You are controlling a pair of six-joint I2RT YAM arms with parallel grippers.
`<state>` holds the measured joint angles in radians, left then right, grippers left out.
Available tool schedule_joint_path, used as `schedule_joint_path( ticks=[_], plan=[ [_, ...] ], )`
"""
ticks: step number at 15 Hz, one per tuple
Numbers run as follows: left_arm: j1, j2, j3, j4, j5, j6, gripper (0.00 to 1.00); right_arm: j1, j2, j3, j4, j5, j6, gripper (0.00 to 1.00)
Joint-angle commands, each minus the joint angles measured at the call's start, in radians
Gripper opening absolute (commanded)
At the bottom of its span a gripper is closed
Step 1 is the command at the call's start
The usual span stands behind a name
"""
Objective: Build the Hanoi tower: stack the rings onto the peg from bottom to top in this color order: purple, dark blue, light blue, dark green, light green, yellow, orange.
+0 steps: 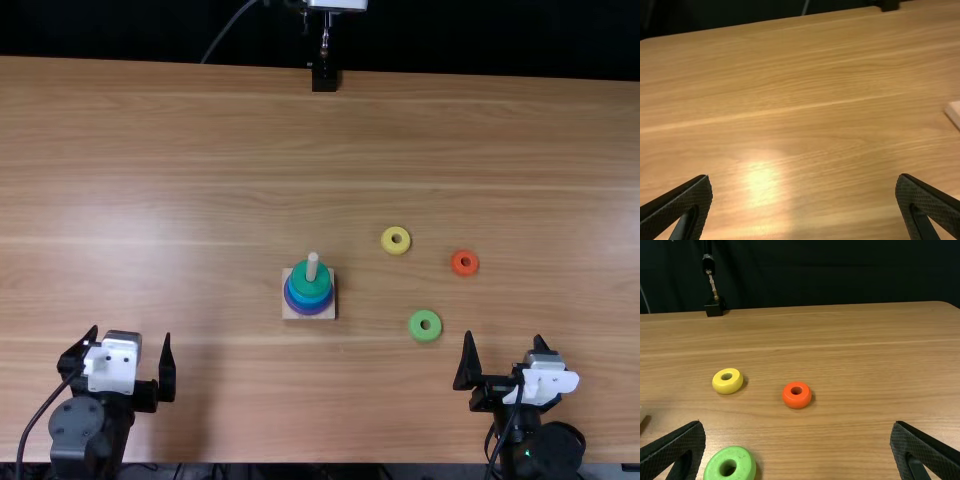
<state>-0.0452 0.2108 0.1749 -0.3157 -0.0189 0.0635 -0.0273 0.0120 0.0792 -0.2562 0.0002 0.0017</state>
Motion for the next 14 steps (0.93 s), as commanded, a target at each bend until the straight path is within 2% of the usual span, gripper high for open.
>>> schedule_joint_path(
  ticks=[1, 4, 8, 12, 14],
  plan=[
    [-0.002, -0.044, -0.041, 0.005, -0.038, -0.064, 1.00, -0.010, -0.012, -0.064, -0.069, 0.009, 0.002, 1.00],
    [-0.004, -0.116, -0.100, 0.005, -0.033, -0.113, 1.00, -0.010, -0.012, -0.064, -0.069, 0.009, 0.002, 1.00],
    [-0.008, -0.200, -0.160, 0.005, -0.033, -0.113, 1.00, -0.010, -0.012, -0.064, -0.069, 0.009, 0.002, 1.00],
    [-0.007, -0.211, -0.175, 0.003, -0.020, -0.111, 1.00, -0.010, -0.012, -0.064, -0.069, 0.009, 0.002, 1.00],
    [-0.010, -0.211, -0.175, -0.060, -0.020, -0.104, 1.00, -0.010, -0.012, -0.064, -0.069, 0.009, 0.002, 1.00]
  ],
)
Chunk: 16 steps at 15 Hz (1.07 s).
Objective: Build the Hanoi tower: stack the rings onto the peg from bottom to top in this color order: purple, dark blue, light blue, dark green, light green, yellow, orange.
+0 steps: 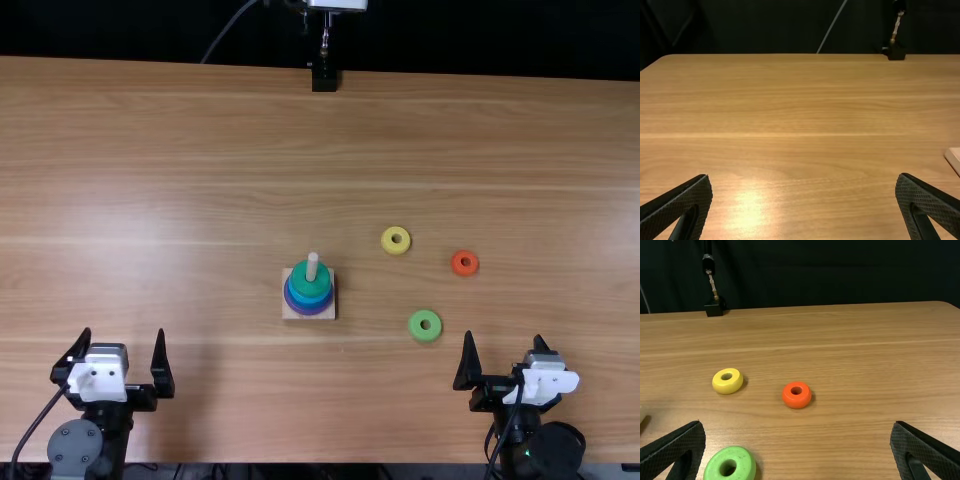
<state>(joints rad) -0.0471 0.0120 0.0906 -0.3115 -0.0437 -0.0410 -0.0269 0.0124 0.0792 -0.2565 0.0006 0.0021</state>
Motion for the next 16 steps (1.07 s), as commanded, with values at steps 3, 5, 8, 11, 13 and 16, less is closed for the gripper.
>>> schedule_joint_path(
  ticks=[3, 5, 8, 11, 13, 16],
  plan=[
    [-0.022, -0.012, -0.091, -0.138, 0.025, 0.004, 1.00, -0.010, -0.012, -0.064, -0.069, 0.009, 0.002, 1.00],
    [-0.023, -0.012, -0.091, -0.140, 0.025, 0.004, 1.00, -0.010, -0.012, -0.064, -0.069, 0.009, 0.002, 1.00],
    [-0.023, -0.012, -0.091, -0.140, 0.025, 0.004, 1.00, -0.010, -0.012, -0.064, -0.069, 0.009, 0.002, 1.00],
    [-0.023, -0.012, -0.091, -0.140, 0.025, 0.004, 1.00, -0.010, -0.012, -0.064, -0.069, 0.009, 0.002, 1.00],
    [-0.023, -0.012, -0.091, -0.140, 0.025, 0.004, 1.00, -0.010, -0.012, -0.064, -0.069, 0.009, 0.002, 1.00],
    [-0.023, -0.012, -0.091, -0.140, 0.025, 0.004, 1.00, -0.010, -0.012, -0.064, -0.069, 0.009, 0.002, 1.00]
  ],
)
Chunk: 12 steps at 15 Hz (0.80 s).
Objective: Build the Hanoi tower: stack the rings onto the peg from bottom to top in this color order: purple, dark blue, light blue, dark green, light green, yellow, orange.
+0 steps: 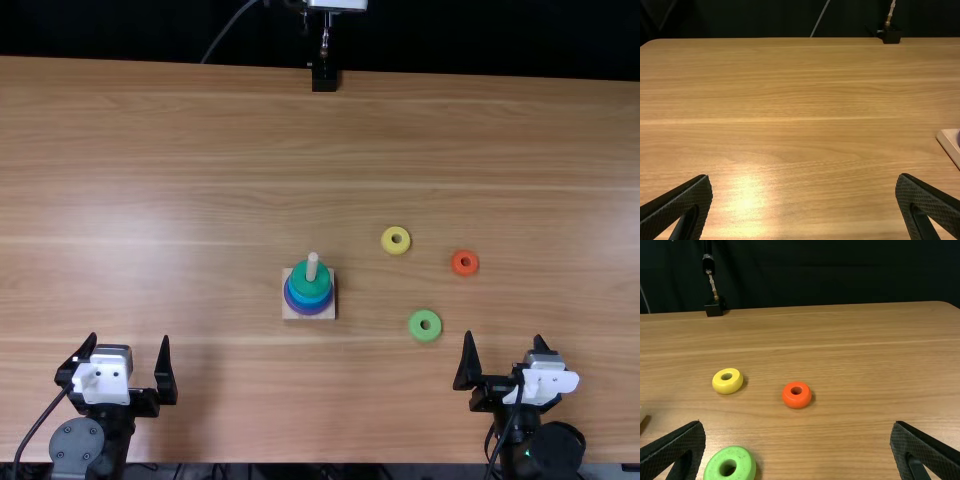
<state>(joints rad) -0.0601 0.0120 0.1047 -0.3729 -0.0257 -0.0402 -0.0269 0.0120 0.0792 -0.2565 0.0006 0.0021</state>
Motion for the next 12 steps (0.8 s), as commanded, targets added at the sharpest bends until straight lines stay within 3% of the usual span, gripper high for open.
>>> schedule_joint_path(
  ticks=[1, 12],
  plan=[
    [-0.010, -0.012, -0.105, -0.078, 0.007, 0.003, 1.00, -0.010, -0.012, -0.064, -0.069, 0.009, 0.002, 1.00],
    [-0.010, -0.012, -0.105, -0.078, 0.007, 0.003, 1.00, -0.007, -0.012, -0.052, -0.046, 0.014, 0.003, 1.00]
  ],
)
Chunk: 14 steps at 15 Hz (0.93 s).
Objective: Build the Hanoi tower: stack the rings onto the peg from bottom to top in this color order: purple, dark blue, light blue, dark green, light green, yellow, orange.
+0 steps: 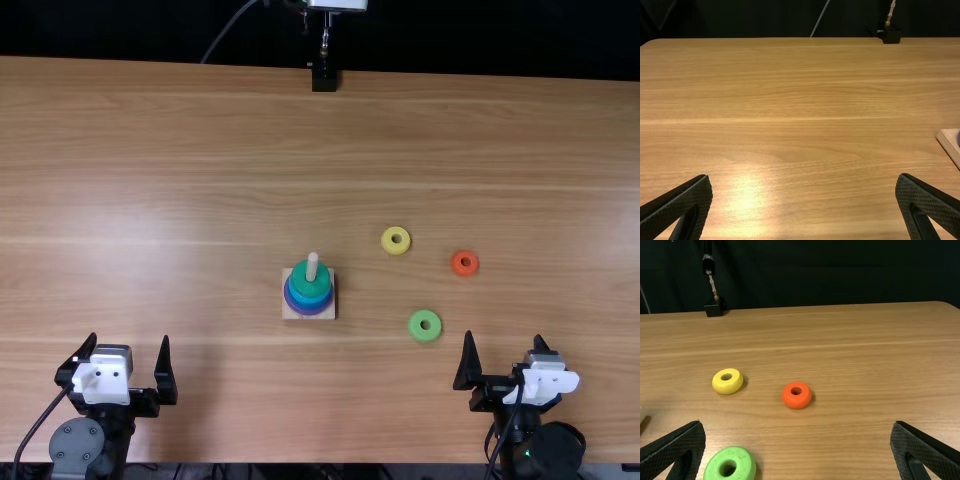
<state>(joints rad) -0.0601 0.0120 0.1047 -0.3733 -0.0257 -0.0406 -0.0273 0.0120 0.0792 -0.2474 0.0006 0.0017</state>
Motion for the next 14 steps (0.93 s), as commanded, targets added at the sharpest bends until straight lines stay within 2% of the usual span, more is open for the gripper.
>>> schedule_joint_path(
  ticks=[1, 2, 3, 5, 10, 14],
  plan=[
    [-0.010, -0.012, -0.105, -0.078, 0.007, 0.004, 1.00, -0.011, -0.012, -0.044, -0.037, 0.014, 0.004, 1.00],
    [-0.010, -0.012, -0.105, -0.078, 0.007, 0.004, 1.00, -0.011, -0.012, -0.013, -0.043, 0.023, 0.006, 1.00],
    [-0.010, -0.012, -0.105, -0.078, 0.007, 0.004, 1.00, -0.010, 0.017, 0.037, -0.052, 0.047, 0.004, 1.00],
    [-0.010, -0.012, -0.105, -0.078, 0.007, 0.004, 1.00, -0.008, 0.140, 0.120, -0.050, 0.110, 0.002, 1.00],
    [-0.010, -0.012, -0.105, -0.078, 0.007, 0.004, 1.00, 0.006, 0.460, 0.424, -0.050, 0.104, -0.002, 1.00],
    [-0.010, -0.012, -0.105, -0.078, 0.007, 0.004, 1.00, 0.129, 0.747, 0.610, -0.089, 0.101, -0.004, 1.00]
  ],
)
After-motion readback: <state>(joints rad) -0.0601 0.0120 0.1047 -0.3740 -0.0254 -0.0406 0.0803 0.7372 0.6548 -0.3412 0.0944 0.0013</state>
